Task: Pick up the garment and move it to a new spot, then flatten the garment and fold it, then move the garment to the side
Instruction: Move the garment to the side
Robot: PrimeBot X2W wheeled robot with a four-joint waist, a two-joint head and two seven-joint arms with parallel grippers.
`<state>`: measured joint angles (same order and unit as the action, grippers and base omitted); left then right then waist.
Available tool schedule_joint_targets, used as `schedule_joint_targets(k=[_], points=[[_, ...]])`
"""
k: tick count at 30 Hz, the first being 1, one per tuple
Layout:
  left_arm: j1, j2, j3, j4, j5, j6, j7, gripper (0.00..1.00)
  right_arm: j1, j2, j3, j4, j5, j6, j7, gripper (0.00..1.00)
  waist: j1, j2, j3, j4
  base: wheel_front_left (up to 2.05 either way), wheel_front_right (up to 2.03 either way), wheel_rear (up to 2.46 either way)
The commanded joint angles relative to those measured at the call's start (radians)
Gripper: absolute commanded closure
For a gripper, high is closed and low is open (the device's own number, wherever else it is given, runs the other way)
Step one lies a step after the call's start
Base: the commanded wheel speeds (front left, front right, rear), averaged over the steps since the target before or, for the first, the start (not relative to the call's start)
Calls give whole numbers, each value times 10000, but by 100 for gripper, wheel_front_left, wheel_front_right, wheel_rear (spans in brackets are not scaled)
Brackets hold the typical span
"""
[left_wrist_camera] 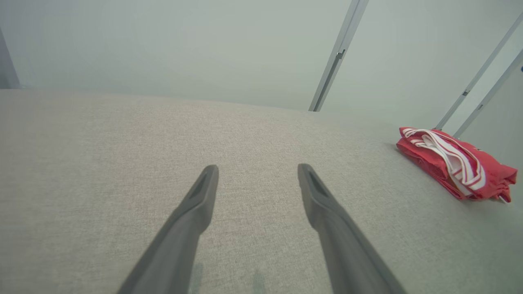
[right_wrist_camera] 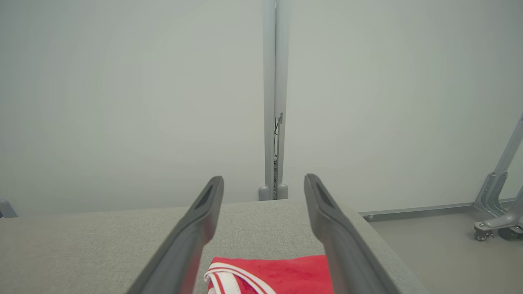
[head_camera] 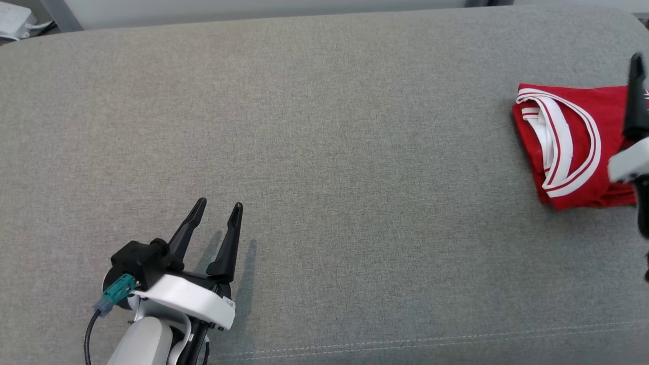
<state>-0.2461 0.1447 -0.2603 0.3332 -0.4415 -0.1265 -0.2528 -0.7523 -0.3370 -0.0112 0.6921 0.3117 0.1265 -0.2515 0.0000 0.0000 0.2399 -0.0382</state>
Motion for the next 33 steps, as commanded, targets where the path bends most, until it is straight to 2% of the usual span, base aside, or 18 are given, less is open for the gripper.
schedule_joint_targets(k=[1, 6, 15, 24, 33], points=[[85, 114, 522, -187, 134, -42, -90, 0, 746, 139, 273, -676, -116, 42, -99, 0, 0, 0, -283, 28, 0, 0, 0], [303, -55, 930, -149, 437, -42, -90, 0, 1906, 714, 428, -1572, -22, 42, -101, 0, 0, 0, -675, 95, 0, 0, 0], [626, -429, 1815, -65, 1099, -42, -90, 0, 3137, 943, 695, -2337, -146, 42, -102, 0, 0, 0, -1280, 499, 0, 0, 0], [1110, -662, 2220, -11, 1485, -42, -90, 0, 4499, 1619, 196, -2719, -808, 42, -102, 0, 0, 0, -1993, 975, 0, 0, 0], [1581, -812, 3012, -241, 2320, 75, -90, 0, 5385, 2105, -224, -3096, -1626, 42, -102, 0, 0, 0, -2351, 1075, 0, 0, 0]])
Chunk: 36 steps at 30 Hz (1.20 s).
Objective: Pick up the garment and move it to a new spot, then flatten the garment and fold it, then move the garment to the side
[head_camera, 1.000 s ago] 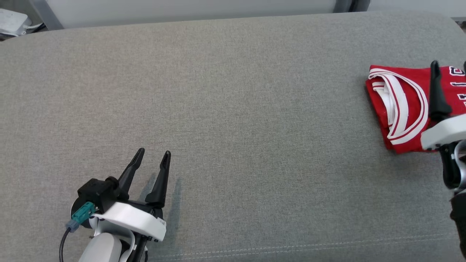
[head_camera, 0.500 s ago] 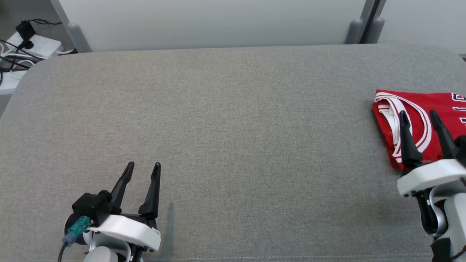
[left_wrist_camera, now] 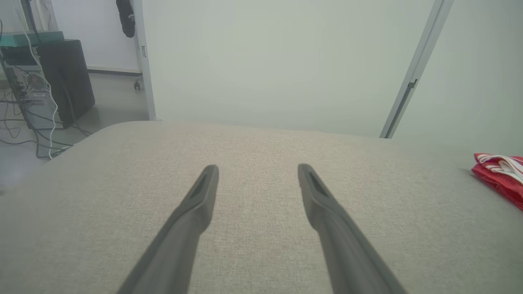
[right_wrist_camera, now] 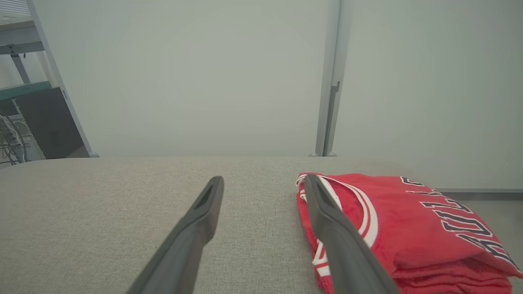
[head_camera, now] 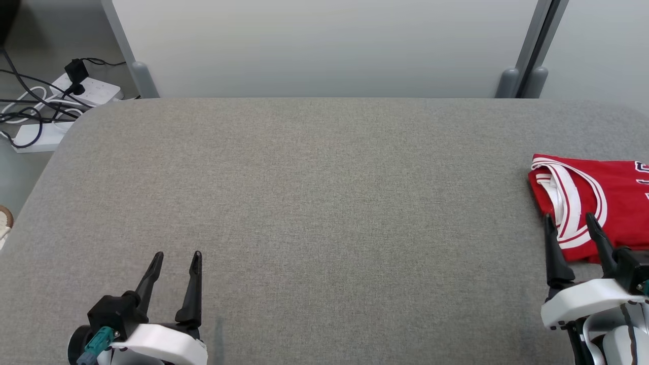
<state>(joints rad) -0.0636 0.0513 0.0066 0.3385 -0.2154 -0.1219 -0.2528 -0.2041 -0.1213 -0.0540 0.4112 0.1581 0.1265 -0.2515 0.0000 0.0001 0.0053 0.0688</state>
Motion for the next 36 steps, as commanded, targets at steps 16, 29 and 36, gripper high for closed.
schedule_joint_targets(k=[16, 29, 36], points=[[308, -132, 445, 181, -68, 4, 174, 100, 496, 396, -88, 329, -77, -1, 166, 100, 2, -1, 19, -5, 0, 0, 0], [265, -120, 487, 43, -1437, -5, 500, 100, 573, 426, -108, 104, 1367, 3, 490, 100, 1, -1, 15, -75, 0, 0, 0], [228, -113, 514, -28, -2230, -10, 690, 100, 606, 444, -127, -19, 2202, 6, 678, 100, 1, -1, 13, -114, 0, 0, 0]])
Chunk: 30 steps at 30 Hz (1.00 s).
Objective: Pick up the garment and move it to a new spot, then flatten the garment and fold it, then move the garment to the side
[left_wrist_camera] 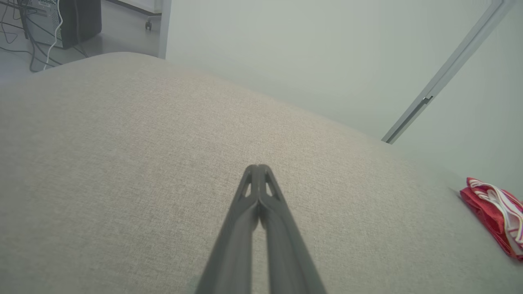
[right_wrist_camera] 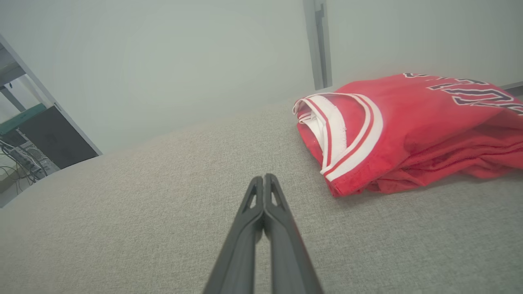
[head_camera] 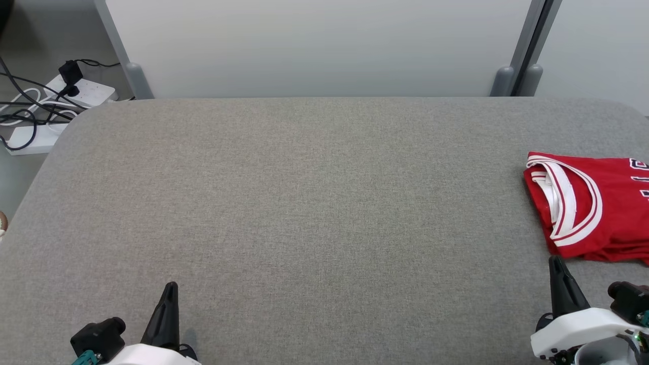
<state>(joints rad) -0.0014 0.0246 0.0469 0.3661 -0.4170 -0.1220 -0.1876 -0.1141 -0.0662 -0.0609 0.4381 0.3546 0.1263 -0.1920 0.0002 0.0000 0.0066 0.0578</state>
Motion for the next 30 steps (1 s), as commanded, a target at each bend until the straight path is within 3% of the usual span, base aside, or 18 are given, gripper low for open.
schedule_joint_targets(k=[1, 30], points=[[-400, 155, 116, -313, -325, -9, 66, 100, -290, -103, -62, -303, 352, 8, 110, 100, -2, 0, -1, -9, 0, 0, 0], [-587, 183, 271, -568, -3604, -31, 896, 100, -188, -29, -191, -767, 3800, 18, 940, 100, -2, 0, -10, -170, 0, 0, 0]])
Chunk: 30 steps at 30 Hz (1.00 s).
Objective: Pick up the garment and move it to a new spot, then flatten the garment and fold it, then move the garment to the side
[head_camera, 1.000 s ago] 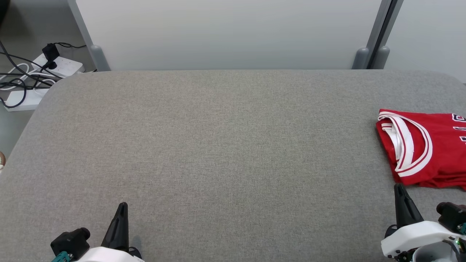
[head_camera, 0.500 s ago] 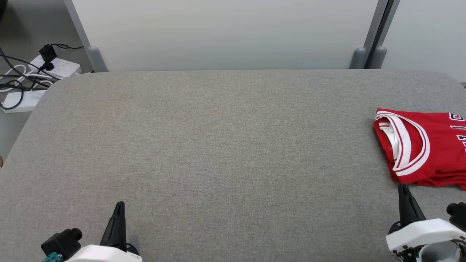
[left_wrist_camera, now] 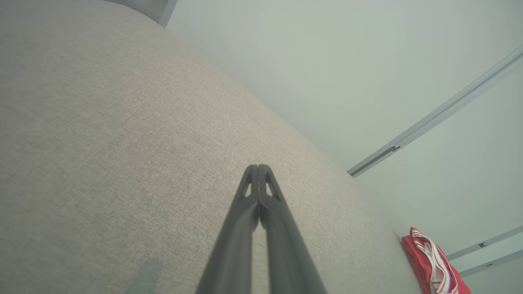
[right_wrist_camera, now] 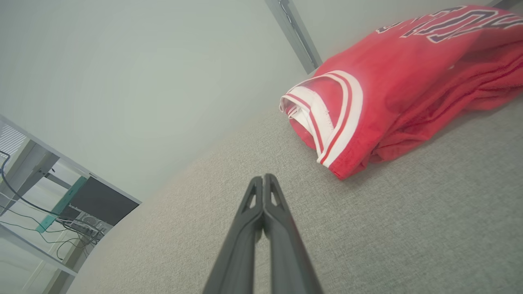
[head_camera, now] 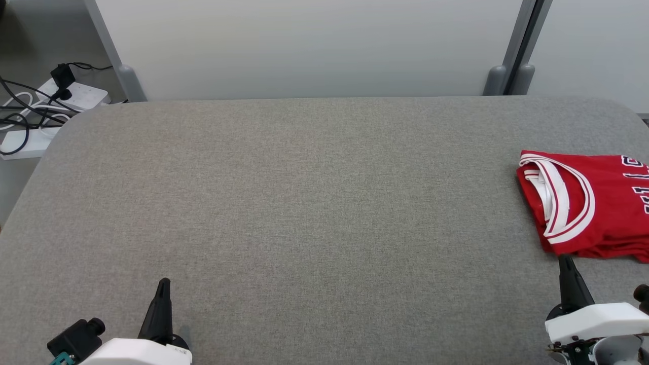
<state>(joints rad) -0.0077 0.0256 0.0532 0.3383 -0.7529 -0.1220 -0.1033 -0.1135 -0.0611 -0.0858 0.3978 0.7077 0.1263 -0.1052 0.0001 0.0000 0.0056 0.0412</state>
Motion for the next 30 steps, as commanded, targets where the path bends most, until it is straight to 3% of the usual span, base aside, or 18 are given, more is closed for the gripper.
schedule_joint_targets(k=[1, 30], points=[[-530, 175, 213, -299, -358, -32, 81, 100, -191, -78, 53, -380, 389, 19, 100, 100, -1, 0, -1, -10, 0, 0, 0], [-720, 203, 372, -550, -3632, -53, 916, 100, -93, -4, -82, -839, 3832, 29, 935, 100, -1, 0, -11, -171, 0, 0, 0]])
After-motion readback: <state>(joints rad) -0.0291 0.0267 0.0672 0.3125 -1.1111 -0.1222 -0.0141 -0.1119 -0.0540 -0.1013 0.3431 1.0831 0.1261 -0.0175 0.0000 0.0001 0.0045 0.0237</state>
